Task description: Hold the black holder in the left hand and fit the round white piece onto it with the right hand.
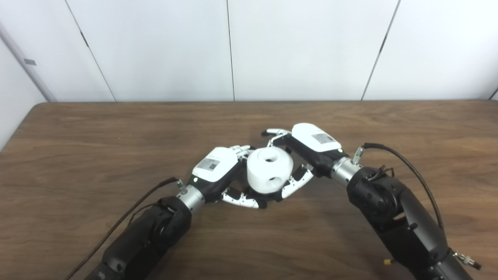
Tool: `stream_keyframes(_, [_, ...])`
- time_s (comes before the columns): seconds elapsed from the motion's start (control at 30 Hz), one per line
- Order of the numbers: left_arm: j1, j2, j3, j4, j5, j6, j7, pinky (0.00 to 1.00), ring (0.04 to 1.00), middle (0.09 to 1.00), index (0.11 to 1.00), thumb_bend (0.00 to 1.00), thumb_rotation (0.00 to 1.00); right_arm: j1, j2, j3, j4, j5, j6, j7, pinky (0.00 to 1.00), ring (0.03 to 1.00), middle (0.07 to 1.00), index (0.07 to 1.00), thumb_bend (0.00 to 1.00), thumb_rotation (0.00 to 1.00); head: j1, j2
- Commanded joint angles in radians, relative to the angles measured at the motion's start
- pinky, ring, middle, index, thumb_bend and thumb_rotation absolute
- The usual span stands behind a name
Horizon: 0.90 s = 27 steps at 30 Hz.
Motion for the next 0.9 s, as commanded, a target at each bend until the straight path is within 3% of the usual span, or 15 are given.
stream_keyframes(0.0, [0.046, 0.003, -0.056, 0.045, 0.061, 0.009, -0.105, 0.91, 0.91, 0.858, 0.483, 0.53, 0.06, -0.008, -0.012, -0.005, 0.004, -0.003, -0.011, 0.002, 0.6, 0.803, 0.964, 1.0, 0.96, 0.28, 0.003, 0.002])
stream_keyframes(0.87, [0.04, 0.001, -0.049, 0.057, 0.055, 0.002, -0.098, 0.93, 0.905, 0.859, 0.483, 0.53, 0.06, -0.019, -0.017, -0.012, 0.011, -0.001, -0.022, 0.022, 0.61, 0.792, 0.966, 1.0, 1.0, 0.28, 0.005, 0.0])
